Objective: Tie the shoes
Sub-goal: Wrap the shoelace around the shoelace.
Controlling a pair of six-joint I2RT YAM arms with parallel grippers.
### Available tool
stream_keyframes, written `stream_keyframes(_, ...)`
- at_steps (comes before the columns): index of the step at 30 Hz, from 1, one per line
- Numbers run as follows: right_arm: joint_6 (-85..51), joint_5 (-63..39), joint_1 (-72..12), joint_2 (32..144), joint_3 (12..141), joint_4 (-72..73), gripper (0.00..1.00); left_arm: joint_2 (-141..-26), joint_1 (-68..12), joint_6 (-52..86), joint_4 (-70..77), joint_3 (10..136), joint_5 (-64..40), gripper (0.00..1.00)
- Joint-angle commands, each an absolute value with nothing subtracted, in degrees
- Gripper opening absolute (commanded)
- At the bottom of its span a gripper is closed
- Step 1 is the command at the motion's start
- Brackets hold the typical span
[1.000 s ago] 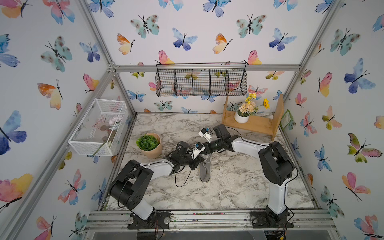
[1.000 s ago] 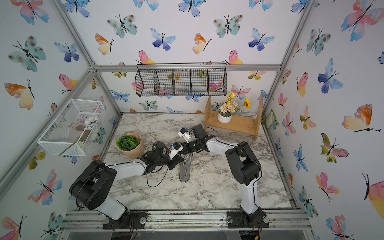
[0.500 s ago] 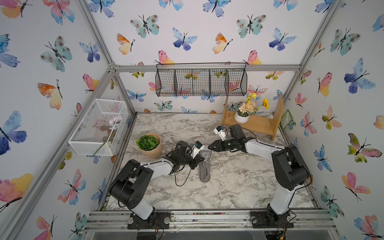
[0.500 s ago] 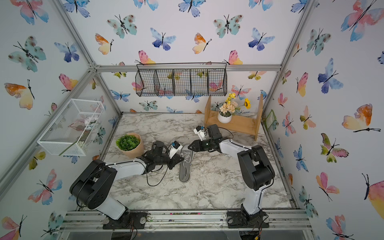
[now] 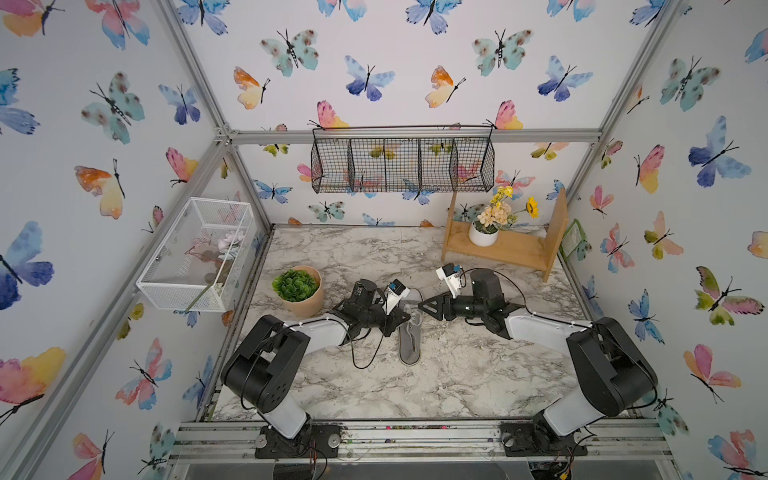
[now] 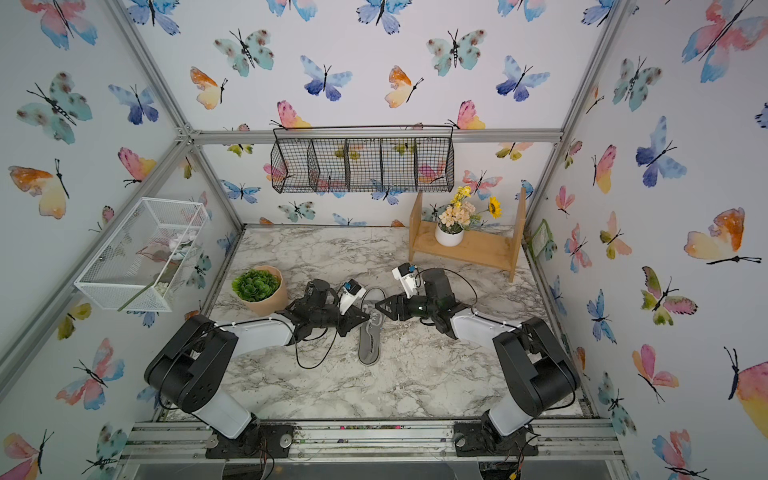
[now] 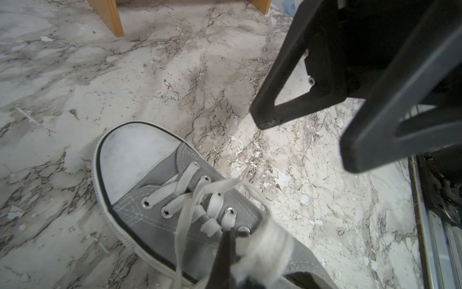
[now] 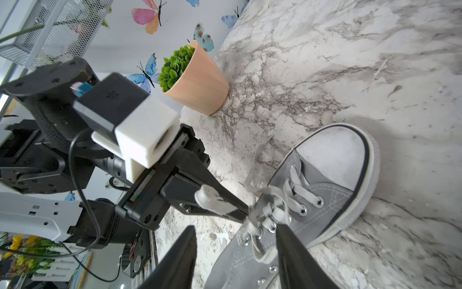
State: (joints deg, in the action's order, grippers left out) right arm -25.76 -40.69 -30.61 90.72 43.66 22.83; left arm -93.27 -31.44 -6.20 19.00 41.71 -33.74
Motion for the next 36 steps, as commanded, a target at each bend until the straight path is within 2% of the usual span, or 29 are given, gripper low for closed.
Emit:
stream_keyframes(1, -29.1, -37.0, -32.3, 89.7, 43.1, 28.1, 0.55, -93.8, -31.1, -5.9, 17.8, 43.0, -35.9, 0.00)
stream_keyframes(24, -33.4, -28.3, -39.3, 96.8, 49.0, 25.1, 0.50, -94.1, -31.1, -5.8, 17.6, 43.2, -35.6, 0.00)
stream_keyframes(31, -33.8, -23.9, -40.1, 97.6, 50.1, 21.9, 0.41, -94.1, -31.1, -5.8, 17.6, 43.3, -35.4, 0.00)
stream_keyframes(36, -34.0, -23.0, -40.2, 97.6, 49.7, 21.6, 0.26, -94.1, -31.1, -5.6, 17.6, 43.2, -35.0, 0.00)
